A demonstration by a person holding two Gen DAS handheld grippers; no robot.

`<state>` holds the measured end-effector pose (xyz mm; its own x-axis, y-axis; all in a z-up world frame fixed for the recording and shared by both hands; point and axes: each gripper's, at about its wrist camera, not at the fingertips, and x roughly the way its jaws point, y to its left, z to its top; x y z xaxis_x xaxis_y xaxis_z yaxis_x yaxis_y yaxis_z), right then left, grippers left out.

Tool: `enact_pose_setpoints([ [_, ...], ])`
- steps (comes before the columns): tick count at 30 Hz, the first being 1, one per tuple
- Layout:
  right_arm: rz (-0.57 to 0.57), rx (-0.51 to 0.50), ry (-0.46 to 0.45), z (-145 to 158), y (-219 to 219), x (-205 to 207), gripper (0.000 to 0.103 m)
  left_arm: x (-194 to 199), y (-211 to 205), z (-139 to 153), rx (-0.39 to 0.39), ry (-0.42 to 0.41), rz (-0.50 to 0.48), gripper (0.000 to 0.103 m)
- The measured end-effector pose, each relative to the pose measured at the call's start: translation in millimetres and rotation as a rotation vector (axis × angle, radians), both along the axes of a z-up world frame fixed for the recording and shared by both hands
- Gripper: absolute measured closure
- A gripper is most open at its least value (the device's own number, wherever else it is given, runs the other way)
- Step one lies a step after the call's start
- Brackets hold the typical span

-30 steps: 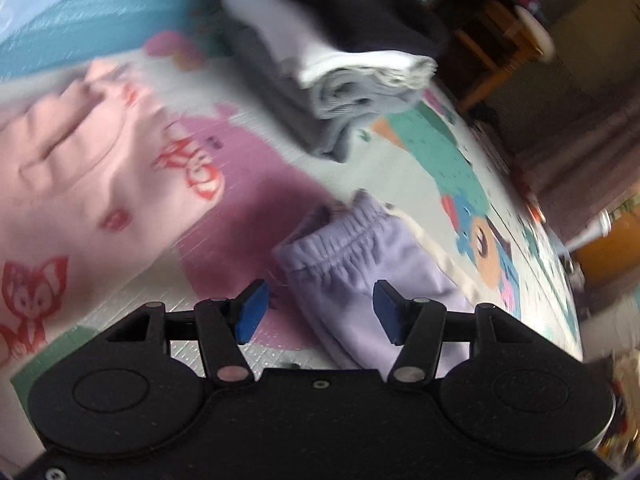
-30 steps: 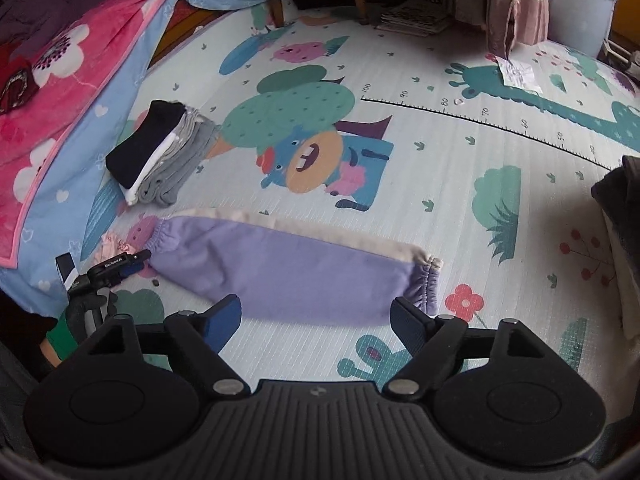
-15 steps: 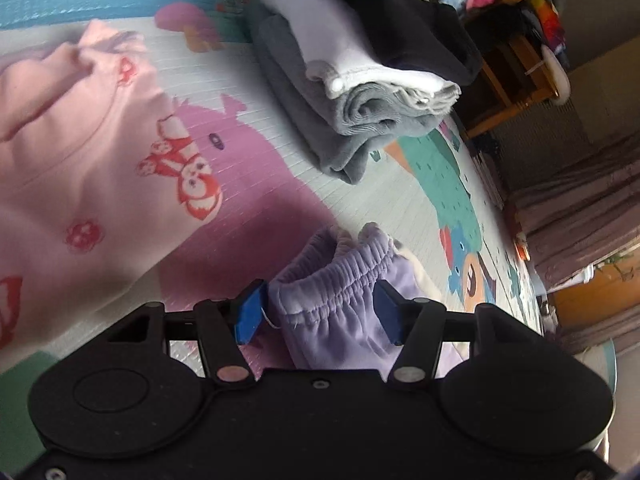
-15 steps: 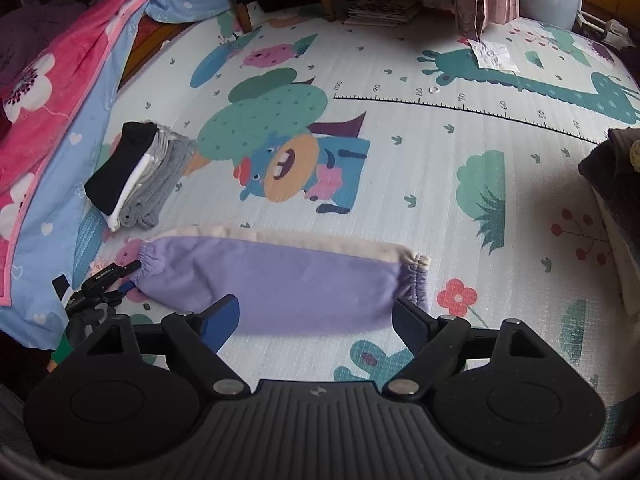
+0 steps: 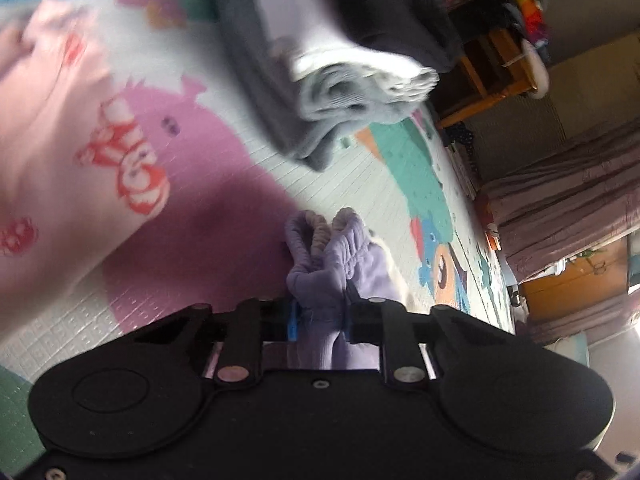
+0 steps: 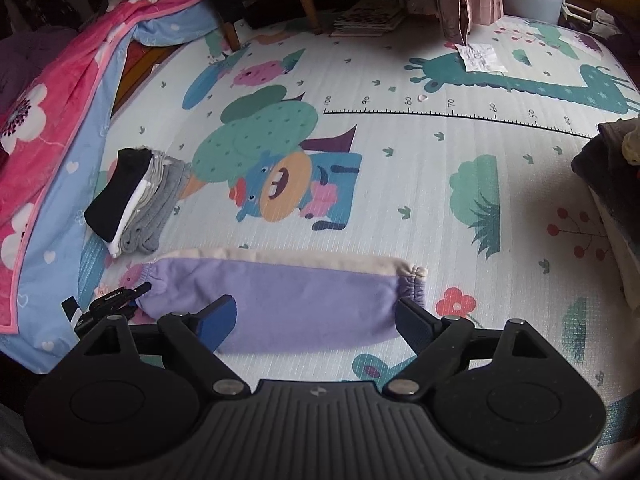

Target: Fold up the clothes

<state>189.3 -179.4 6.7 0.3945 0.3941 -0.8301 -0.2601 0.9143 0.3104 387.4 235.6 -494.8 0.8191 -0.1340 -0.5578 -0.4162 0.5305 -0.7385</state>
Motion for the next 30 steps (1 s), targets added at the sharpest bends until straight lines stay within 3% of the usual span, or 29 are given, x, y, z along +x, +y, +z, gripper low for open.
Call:
enact_pose_setpoints([
  [6, 0.03, -0.002, -0.015, 4, 2, -1, 0.017, 24, -34, 69, 0.18, -0.075, -0.073, 0.088],
  [9, 0.042, -0.003, -0.027, 7, 4, -2, 0.017, 24, -49, 131, 0.325, -0.12, -0.164, 0.088],
  [10, 0.044, -0.003, -0.031, 8, 4, -2, 0.017, -6, -56, 169, 0.375, -0.136, -0.201, 0.088],
  [11, 0.045, -0.003, -0.034, 9, 3, -2, 0.017, -17, -63, 187, 0.425, -0.145, -0.24, 0.088],
  [16, 0.047, 0.004, -0.036, 11, 2, -1, 0.017, -66, -117, 253, 0.724, -0.171, -0.451, 0.089],
  [19, 0.051, 0.006, -0.034, 11, 2, -1, 0.017, -80, -158, 249, 0.938, -0.172, -0.586, 0.089],
  [20, 0.053, 0.007, -0.034, 11, 2, -1, 0.017, -108, -158, 252, 0.987, -0.172, -0.626, 0.089],
  [22, 0.057, 0.006, -0.036, 12, 3, -2, 0.017, -124, -176, 247, 1.08, -0.172, -0.701, 0.089],
  [26, 0.057, 0.006, -0.04, 13, 3, -1, 0.017, -176, -195, 251, 1.189, -0.193, -0.811, 0.089],
  [30, 0.054, 0.011, -0.04, 14, 4, 0, 0.017, -226, -199, 255, 1.227, -0.214, -0.871, 0.09],
])
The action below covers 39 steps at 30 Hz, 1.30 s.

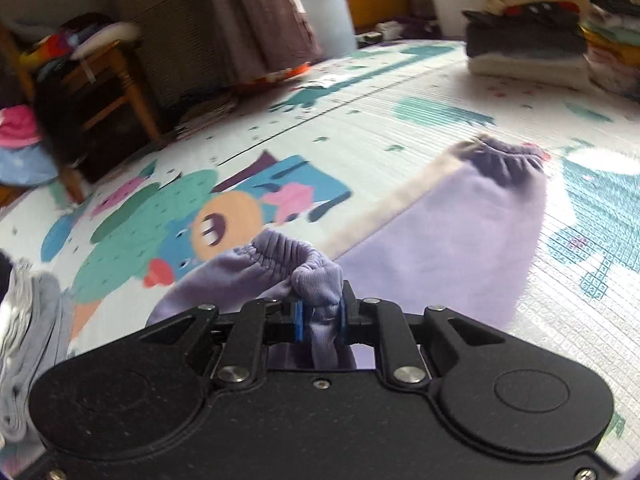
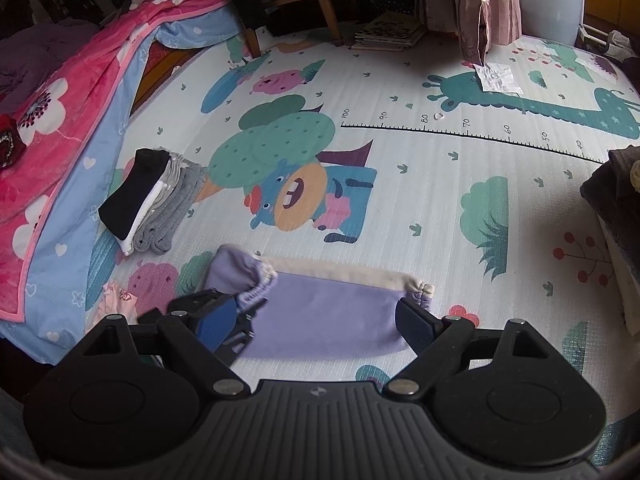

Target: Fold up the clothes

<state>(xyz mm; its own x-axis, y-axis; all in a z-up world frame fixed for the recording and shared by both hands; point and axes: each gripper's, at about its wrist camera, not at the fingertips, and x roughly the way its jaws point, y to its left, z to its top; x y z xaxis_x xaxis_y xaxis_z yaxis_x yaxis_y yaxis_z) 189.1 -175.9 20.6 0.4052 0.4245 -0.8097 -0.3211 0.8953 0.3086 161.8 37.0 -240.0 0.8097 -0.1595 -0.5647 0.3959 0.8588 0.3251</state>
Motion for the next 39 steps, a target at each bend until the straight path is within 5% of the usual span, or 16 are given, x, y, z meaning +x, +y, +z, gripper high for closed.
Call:
enact_pose_setpoints([
  [8, 0.013, 0.005, 0.002, 1, 4, 0, 0.017, -14, -28, -14, 0.029, 0.08, -0.105, 0.088],
  [9, 0.015, 0.005, 0.004, 0, 5, 0, 0.017, -14, -30, -15, 0.01, 0.086, -0.121, 0.085],
  [11, 0.018, 0.006, 0.008, 0, 6, 0, 0.017, -20, -32, -14, 0.005, 0.087, -0.167, 0.062],
  [17, 0.036, -0.007, 0.039, -12, 7, 2, 0.017, -25, 22, 29, -0.298, 0.089, -0.101, 0.059],
  [20, 0.022, -0.004, 0.072, -23, 4, 4, 0.017, -9, 37, 28, -0.264, 0.062, -0.032, 0.06],
  [24, -0.019, 0.016, 0.125, -39, -2, 4, 0.017, 16, 23, 19, -0.178, 0.076, -0.095, 0.061],
  [27, -0.051, 0.003, 0.142, -53, -9, 5, 0.017, 44, -5, -12, -0.047, 0.229, -0.157, 0.061],
  [34, -0.263, 0.05, 0.189, -145, -52, 21, 0.017, 24, 15, 14, -0.167, 0.228, -0.095, 0.059],
  [39, -0.598, 0.28, 0.143, -236, -91, 10, 0.018, -33, 59, 52, -0.364, 0.211, 0.021, 0.059],
])
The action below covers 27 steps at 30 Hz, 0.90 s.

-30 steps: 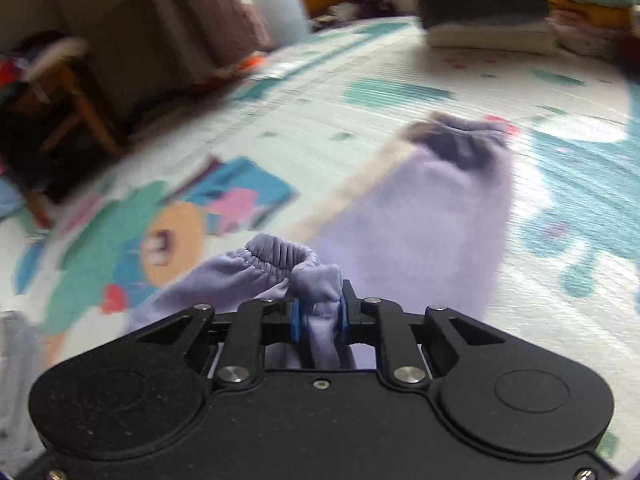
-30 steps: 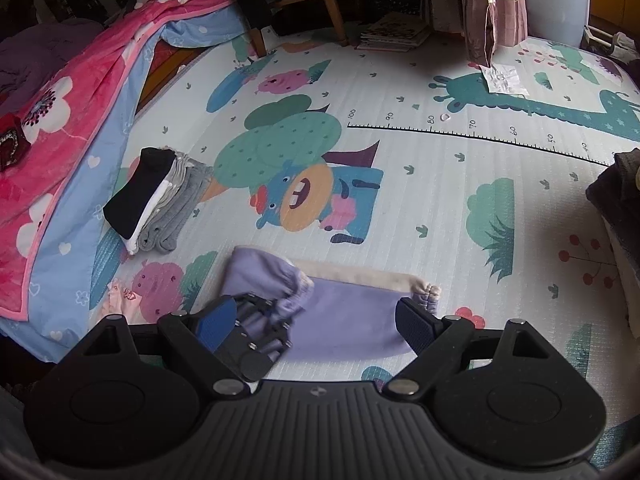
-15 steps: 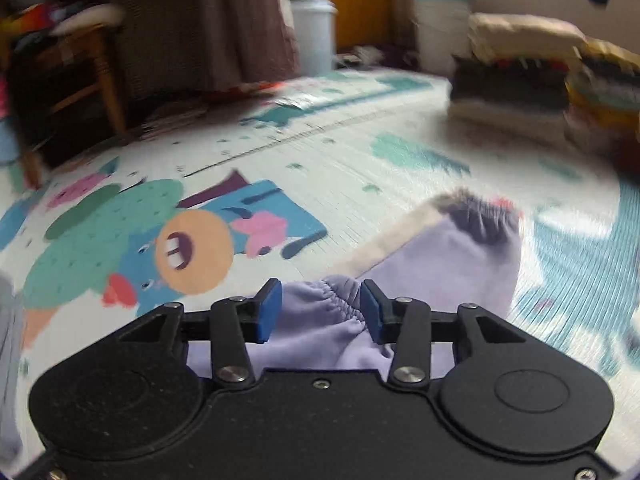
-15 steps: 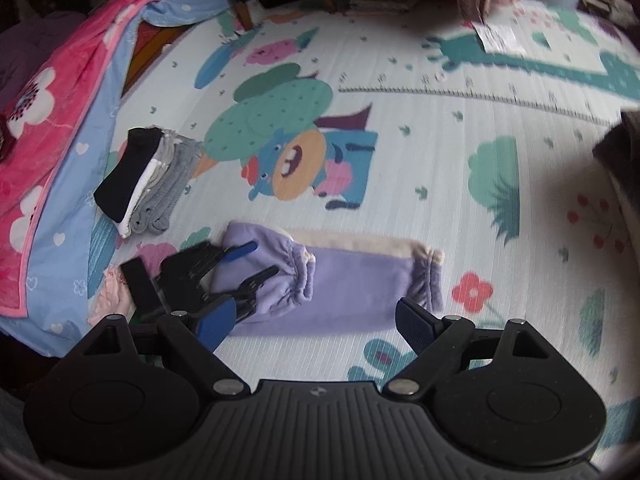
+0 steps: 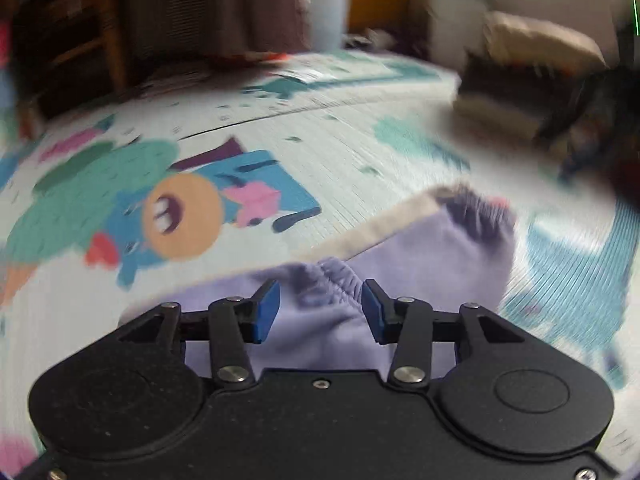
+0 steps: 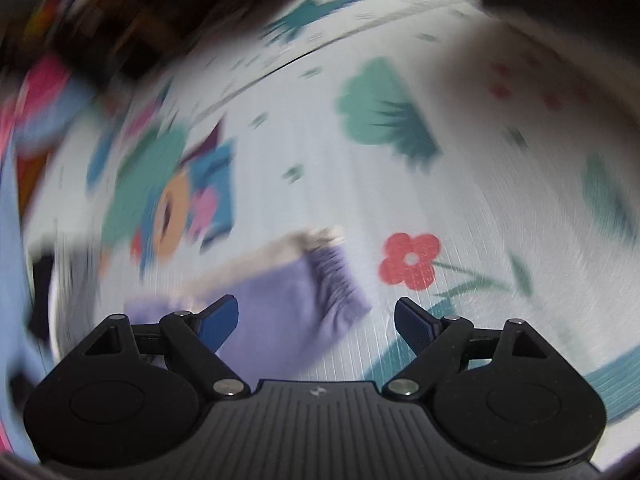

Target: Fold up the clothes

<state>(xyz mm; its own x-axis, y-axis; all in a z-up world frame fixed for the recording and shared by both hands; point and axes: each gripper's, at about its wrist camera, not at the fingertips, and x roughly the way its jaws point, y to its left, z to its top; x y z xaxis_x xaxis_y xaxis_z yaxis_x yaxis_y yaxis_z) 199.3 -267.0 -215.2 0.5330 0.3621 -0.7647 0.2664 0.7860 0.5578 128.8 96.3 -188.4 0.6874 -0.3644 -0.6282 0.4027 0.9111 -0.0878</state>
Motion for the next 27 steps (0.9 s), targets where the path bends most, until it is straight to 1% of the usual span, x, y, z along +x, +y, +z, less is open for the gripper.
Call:
enact_pose_setpoints([
  [2, -0.153, 0.099, -0.001, -34, -4, -18, 0.018, -18, 11, 3, -0.057, 0.013, 0.02, 0.059],
  [4, -0.249, 0.161, -0.009, -61, 0, -34, 0.019, -31, 14, 3, -0.092, 0.022, 0.013, 0.058],
  [6, -0.302, 0.203, -0.029, -79, 5, -43, 0.025, -37, 11, 1, -0.074, 0.025, 0.0, 0.058],
  [7, -0.32, 0.212, -0.053, -83, 8, -46, 0.024, -39, 10, 0, -0.07, 0.03, -0.001, 0.058],
  [10, -0.344, 0.237, -0.119, -90, 11, -49, 0.024, -43, 7, -1, -0.069, 0.047, -0.004, 0.058],
  [11, -0.333, 0.234, -0.13, -90, 11, -47, 0.027, -43, 5, -3, -0.073, 0.052, -0.005, 0.058],
  [12, -0.316, 0.223, -0.135, -91, 11, -44, 0.03, -44, 4, -4, -0.076, 0.059, -0.006, 0.058],
  [18, -0.197, 0.126, -0.157, -85, 19, -22, 0.033, -48, 0, -6, -0.078, 0.083, -0.011, 0.058],
  [20, -0.139, 0.039, -0.147, -80, 28, -9, 0.033, -48, 1, -4, -0.081, 0.082, -0.006, 0.058],
  [23, -0.028, -0.133, -0.135, -72, 52, 5, 0.034, -45, 1, 0, -0.072, 0.07, -0.004, 0.057],
  [24, -0.001, -0.186, -0.133, -70, 59, 7, 0.04, -44, 1, 0, -0.074, 0.069, -0.002, 0.057],
  [25, 0.015, -0.234, -0.131, -70, 64, 8, 0.043, -43, 1, 0, -0.079, 0.07, 0.001, 0.057],
  [26, 0.018, -0.267, -0.129, -69, 68, 8, 0.05, -41, 1, 0, -0.082, 0.071, 0.004, 0.056],
  [27, 0.008, -0.288, -0.125, -69, 68, 8, 0.064, -39, 0, -2, -0.08, 0.07, 0.004, 0.056],
])
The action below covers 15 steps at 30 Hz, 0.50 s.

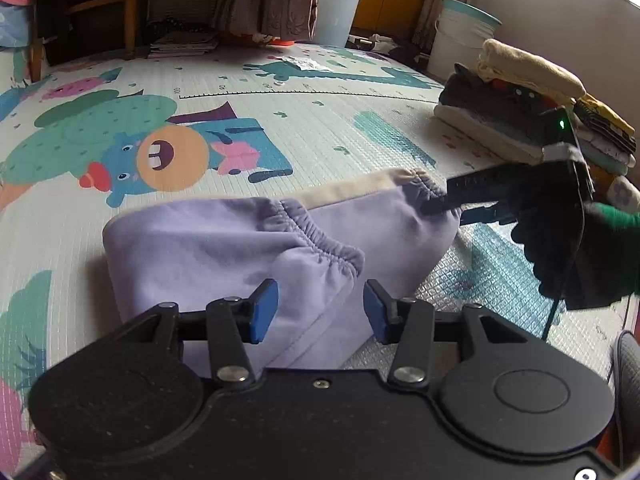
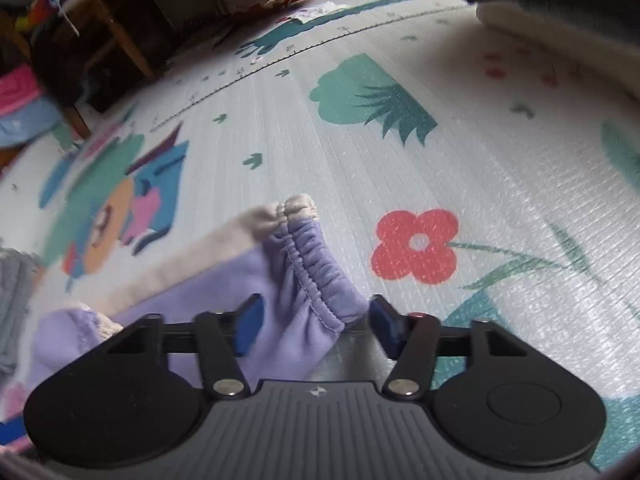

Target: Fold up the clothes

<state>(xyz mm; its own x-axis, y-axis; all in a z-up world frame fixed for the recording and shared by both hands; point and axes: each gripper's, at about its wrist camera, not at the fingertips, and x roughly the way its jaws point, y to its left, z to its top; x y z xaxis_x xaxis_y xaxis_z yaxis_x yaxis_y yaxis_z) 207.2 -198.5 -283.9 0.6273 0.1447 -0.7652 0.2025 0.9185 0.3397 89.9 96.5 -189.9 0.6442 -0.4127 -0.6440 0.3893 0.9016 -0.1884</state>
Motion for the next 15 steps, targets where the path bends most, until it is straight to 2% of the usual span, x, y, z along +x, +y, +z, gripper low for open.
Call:
enact_pose_setpoints([
  [3, -0.02, 0.02, -0.003, -1, -7, 0, 0.075, 4, -2, -3, 0.007, -0.004, 0.001, 0.056],
  [8, -0.024, 0.07, -0.032, 11, -11, -3, 0.078, 5, 0, -2, -0.011, -0.015, 0.01, 0.055],
  [11, -0.013, 0.084, -0.095, 34, -2, -7, 0.08, 3, 4, -2, -0.023, -0.017, 0.029, 0.055],
  [15, 0.091, 0.051, -0.207, 74, 30, -9, 0.08, 0, 14, -2, -0.042, -0.017, 0.059, 0.054],
])
